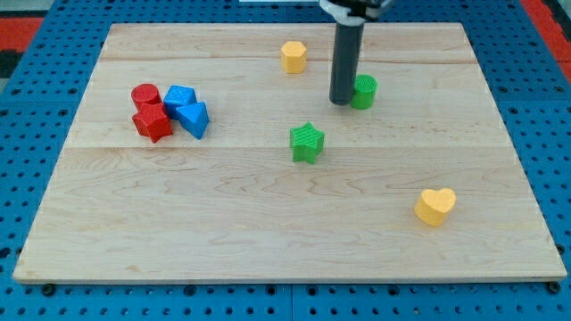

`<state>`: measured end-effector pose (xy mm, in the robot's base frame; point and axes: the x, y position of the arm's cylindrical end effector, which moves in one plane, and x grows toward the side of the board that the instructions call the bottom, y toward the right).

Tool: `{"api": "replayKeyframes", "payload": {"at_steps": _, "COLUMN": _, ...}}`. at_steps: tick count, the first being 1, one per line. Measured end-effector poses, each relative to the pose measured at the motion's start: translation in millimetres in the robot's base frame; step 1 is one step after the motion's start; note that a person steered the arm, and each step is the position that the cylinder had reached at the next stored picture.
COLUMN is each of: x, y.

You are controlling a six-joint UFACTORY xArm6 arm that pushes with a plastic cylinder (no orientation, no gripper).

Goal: Move the green star to the left side of the green circle

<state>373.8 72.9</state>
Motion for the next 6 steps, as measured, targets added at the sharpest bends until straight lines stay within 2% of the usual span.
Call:
{"api": "replayKeyframes", "payload": {"at_steps": 2, "x": 22.3, "y": -142.5}}
{"api": "replayKeyframes", "payload": {"at_steps": 3, "x": 113.6, "y": -117.2}}
{"api": "replayKeyframes", "payload": {"at_steps": 5, "x": 106.0, "y": -95.8}}
{"api": "replayKeyframes", "payload": {"at_steps": 6, "x": 105.2, "y": -46.9}}
